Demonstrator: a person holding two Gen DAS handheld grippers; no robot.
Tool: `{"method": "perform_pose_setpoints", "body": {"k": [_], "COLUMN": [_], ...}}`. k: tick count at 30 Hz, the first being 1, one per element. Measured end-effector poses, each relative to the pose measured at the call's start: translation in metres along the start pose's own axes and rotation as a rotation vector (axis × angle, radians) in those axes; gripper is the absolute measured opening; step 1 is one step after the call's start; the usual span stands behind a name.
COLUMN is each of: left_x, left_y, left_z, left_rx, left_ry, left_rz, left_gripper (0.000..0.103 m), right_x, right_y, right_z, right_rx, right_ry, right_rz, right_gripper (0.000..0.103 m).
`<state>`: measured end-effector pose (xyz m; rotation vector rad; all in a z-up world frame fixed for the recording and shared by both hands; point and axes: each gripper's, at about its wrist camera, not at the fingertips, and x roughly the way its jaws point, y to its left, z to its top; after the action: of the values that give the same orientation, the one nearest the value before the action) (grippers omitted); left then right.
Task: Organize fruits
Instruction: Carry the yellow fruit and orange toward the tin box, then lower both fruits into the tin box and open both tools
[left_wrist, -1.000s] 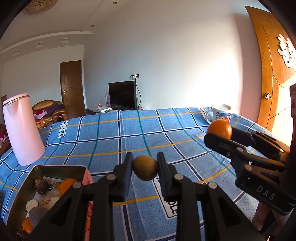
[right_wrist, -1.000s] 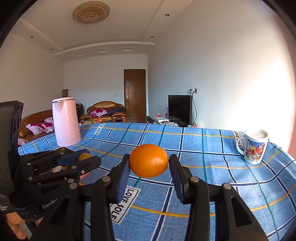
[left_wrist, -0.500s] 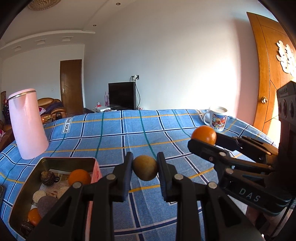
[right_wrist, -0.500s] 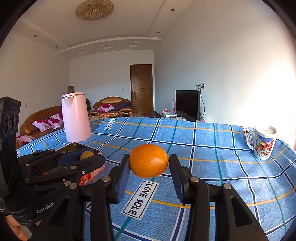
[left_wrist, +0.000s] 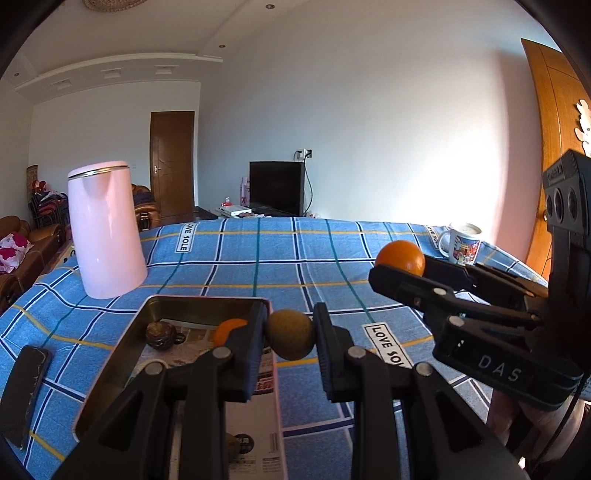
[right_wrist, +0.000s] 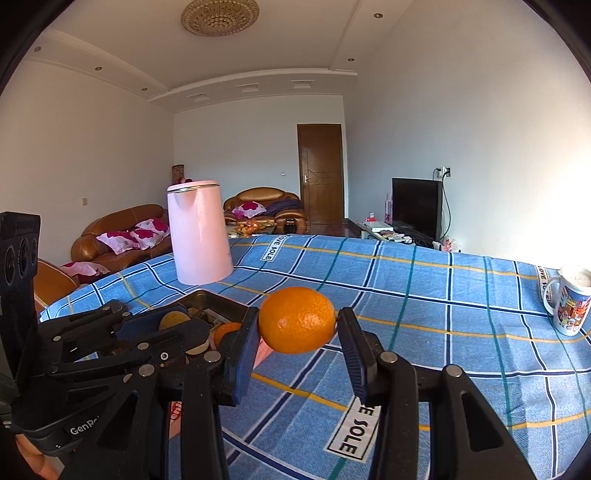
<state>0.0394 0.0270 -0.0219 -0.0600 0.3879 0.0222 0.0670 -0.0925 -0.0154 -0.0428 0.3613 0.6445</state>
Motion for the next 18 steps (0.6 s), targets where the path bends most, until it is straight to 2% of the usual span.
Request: {"method": "perform_pose_setpoints", "body": {"k": [8,18], "left_x": [-0.012,-0.023], "left_y": [0.025,0.051], "left_z": [-0.005,-0.018], "left_rx": [-0.022,-0.037], "left_ry": [0.013,0.039], "left_rz": [0.056,0.107], "left_gripper": [0.028,0.028], "right_x": [0.015,0.031], "right_y": [0.033,0.061], "right_z": [0.009,0.011], "right_rx": [-0.033,-0.067], "right_ry": [0.011,0.040], "right_rz": [0.074,0.125], "right_gripper": [0.045,0.045]}}
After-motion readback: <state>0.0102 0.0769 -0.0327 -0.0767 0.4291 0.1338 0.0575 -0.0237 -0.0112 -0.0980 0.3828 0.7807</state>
